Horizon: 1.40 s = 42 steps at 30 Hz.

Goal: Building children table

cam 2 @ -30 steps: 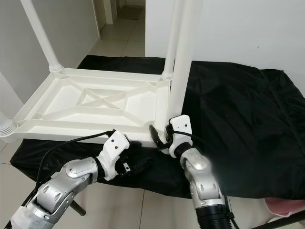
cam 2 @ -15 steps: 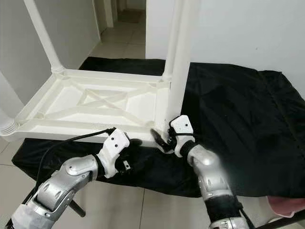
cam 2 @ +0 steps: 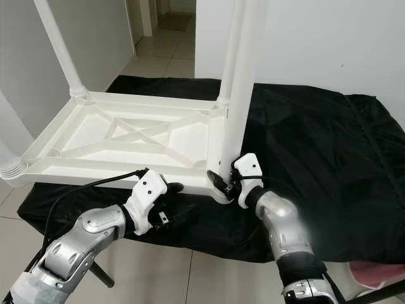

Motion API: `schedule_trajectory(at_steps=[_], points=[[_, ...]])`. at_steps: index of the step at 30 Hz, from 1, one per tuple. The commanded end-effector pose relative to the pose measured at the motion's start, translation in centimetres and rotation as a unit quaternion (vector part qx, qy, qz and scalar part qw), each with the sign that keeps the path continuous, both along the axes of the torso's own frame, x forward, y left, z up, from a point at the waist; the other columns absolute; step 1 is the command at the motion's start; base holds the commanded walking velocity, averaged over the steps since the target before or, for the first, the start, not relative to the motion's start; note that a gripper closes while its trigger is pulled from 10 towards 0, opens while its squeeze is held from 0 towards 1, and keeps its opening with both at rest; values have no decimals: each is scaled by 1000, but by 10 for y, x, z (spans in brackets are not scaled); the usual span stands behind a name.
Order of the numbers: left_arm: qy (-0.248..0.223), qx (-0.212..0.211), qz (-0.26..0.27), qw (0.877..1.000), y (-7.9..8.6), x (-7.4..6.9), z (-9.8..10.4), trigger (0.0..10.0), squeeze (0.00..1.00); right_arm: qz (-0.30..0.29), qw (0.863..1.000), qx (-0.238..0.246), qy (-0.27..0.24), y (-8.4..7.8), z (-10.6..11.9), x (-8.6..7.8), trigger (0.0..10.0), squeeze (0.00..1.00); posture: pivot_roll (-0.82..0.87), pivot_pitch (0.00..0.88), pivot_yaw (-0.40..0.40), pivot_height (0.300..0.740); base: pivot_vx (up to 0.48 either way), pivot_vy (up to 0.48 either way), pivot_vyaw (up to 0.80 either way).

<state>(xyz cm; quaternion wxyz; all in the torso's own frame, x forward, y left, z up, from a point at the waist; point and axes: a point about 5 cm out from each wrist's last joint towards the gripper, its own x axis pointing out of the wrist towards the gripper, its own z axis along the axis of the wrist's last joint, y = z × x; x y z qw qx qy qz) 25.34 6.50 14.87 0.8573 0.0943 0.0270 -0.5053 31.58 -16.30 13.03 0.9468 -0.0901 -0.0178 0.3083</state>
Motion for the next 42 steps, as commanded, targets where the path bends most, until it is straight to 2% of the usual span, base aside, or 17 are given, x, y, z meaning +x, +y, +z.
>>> schedule_trajectory(at_steps=[1,5,7,14,19,20,21,26,31,32,33,41,42], points=[[0,4,6,1000,0,1,0,10000,0,-12,1000,-5,1,-2,-1,-1,10000,0,-13,41,10,740,0,0,0],[-1,1,5,1000,-4,2,0,10000,0,-57,998,15,-5,-2,3,-2,10000,0,-21,50,12,740,0,0,0],[-5,-2,7,1000,-6,1,0,10000,0,-116,992,47,-10,-2,7,-6,10000,0,-30,66,2,740,0,0,0],[-9,0,15,1000,-7,1,-3,10000,0,-181,981,63,-19,0,6,-14,10000,0,-43,66,2,740,0,0,0],[-27,5,20,999,-10,5,-2,10000,0,-287,956,57,-13,0,-2,-20,10000,0,-58,43,2,740,0,0,0],[-27,5,20,999,-10,5,-2,10000,0,-287,956,57,-13,0,-2,-20,10000,0,-58,43,2,740,0,0,0],[-31,2,20,999,-11,8,1,10000,0,-320,945,71,-5,7,-5,-23,10000,0,-63,35,7,740,0,0,0],[-38,2,18,999,-13,11,2,10000,0,-330,940,88,9,25,-9,-24,10000,0,-62,28,9,740,0,0,0],[-49,3,22,999,-14,13,2,10000,0,-331,939,92,-1,34,-6,-26,10000,4,-58,18,10,740,0,0,0],[-51,2,24,998,-14,13,3,10000,0,-328,940,95,-8,34,-4,-26,10000,259,-56,20,8,740,0,0,0],[-53,0,26,998,-14,14,4,10000,0,-326,940,101,-11,32,-3,-27,10000,1000,-55,21,5,740,0,0,0],[-59,3,42,997,-12,18,2,10000,0,-329,939,98,-35,23,4,-27,10000,1000,-61,26,-3,740,0,0,0],[-57,-4,43,997,-13,19,4,10000,0,-325,940,94,-44,19,5,-33,10000,0,-64,41,-7,740,0,0,0]])
